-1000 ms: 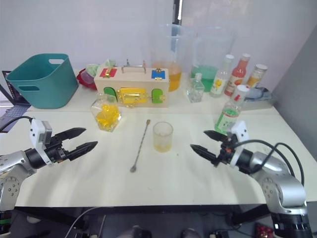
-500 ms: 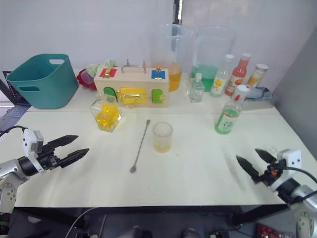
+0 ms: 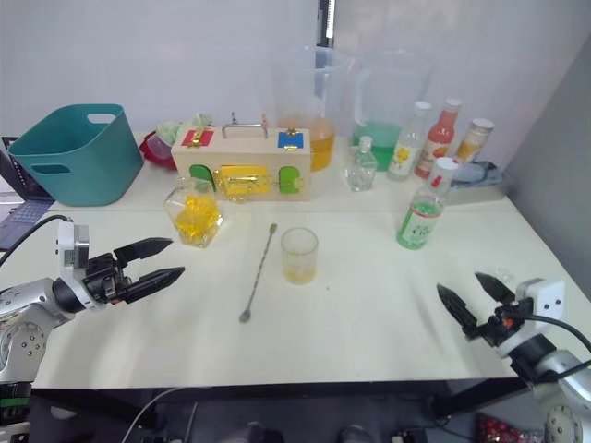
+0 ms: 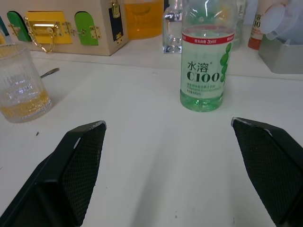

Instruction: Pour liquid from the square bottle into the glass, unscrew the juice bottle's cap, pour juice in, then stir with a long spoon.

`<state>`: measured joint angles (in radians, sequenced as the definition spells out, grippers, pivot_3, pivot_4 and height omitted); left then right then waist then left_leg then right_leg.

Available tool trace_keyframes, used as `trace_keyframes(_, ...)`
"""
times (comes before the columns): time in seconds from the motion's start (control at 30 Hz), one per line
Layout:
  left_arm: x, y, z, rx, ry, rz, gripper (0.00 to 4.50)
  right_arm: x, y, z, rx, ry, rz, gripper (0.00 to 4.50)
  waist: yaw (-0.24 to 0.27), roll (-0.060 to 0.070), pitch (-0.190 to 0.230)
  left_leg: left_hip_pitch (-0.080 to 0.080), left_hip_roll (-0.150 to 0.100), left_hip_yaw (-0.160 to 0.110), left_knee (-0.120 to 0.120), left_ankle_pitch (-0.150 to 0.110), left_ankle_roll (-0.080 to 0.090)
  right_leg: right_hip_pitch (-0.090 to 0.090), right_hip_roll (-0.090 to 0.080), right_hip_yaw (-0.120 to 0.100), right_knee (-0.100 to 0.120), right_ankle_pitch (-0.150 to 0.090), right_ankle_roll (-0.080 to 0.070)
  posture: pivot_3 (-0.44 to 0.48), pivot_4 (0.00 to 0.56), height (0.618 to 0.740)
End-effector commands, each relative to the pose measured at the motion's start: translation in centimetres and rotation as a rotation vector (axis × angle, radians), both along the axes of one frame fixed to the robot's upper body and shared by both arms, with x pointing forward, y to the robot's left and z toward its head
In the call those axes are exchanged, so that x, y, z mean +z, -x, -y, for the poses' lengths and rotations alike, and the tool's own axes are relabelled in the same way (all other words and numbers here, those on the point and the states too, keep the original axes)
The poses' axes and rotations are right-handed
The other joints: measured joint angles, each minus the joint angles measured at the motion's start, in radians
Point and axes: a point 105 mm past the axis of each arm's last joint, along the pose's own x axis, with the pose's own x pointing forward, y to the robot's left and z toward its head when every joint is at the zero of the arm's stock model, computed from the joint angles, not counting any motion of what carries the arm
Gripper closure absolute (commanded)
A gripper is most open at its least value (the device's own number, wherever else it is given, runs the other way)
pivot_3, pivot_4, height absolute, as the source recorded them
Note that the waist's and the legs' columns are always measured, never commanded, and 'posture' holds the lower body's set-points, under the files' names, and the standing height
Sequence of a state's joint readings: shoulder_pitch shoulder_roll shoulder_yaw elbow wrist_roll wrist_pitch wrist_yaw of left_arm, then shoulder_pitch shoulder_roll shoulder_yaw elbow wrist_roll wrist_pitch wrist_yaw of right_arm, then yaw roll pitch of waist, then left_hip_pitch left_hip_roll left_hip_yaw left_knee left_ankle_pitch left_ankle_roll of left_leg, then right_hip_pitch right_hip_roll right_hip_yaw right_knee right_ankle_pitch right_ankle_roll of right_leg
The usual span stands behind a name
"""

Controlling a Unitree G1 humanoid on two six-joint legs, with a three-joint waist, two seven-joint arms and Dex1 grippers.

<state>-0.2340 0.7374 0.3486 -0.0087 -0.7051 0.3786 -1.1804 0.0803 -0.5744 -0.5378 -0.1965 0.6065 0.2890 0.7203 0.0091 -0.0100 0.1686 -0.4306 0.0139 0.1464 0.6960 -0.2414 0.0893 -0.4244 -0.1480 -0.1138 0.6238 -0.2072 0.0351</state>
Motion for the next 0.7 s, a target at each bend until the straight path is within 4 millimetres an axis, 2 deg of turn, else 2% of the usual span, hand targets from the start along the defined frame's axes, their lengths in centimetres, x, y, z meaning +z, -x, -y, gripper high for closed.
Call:
trace_keyframes(0.03,1.3,1.0,1.6,-0.062,0.035,0.043,0.06,3.8,-2.3,0.7,-0.059,0.059,0.115,0.0,-0.003,0.0,0.0,0.0,0.0,0.0,0.0,0.0,0.0,0.0,0.0,0.0,0.0,0.0,0.0,0.0,0.15,0.733)
trace_keyframes(0.2,1.8,1.9,2.9,-0.079,0.049,0.058,0.06,6.7,-6.2,0.6,-0.073,0.042,0.159,0.0,-0.004,0.0,0.0,0.0,0.0,0.0,-0.001,0.001,0.0,0.0,0.0,0.001,0.0,0.0,-0.001,0.0,0.15,0.733)
trace_keyframes(0.37,2.1,2.4,3.0,-0.064,0.064,0.064,0.06,8.4,-8.7,0.3,-0.056,0.033,0.188,0.0,-0.004,0.0,0.0,0.0,0.0,0.001,-0.001,0.003,0.003,0.0,0.001,0.0,0.0,0.0,-0.001,0.0,0.15,0.733)
trace_keyframes(0.53,2.4,2.6,3.2,-0.018,0.085,0.085,0.06,9.4,-11.6,1.0,-0.119,0.052,0.194,0.0,-0.008,0.0,0.0,0.0,0.0,0.002,-0.001,0.004,0.005,0.0,0.001,0.0,0.0,0.0,-0.001,0.0,0.15,0.733)
trace_keyframes(0.7,2.4,2.6,2.8,0.042,0.134,0.1,0.06,9.1,-13.3,0.8,-0.114,0.074,0.179,0.0,-0.01,0.0,0.0,0.0,0.0,0.002,-0.001,0.004,0.005,0.0,0.001,0.0,0.0,0.0,-0.001,0.0,0.15,0.733)
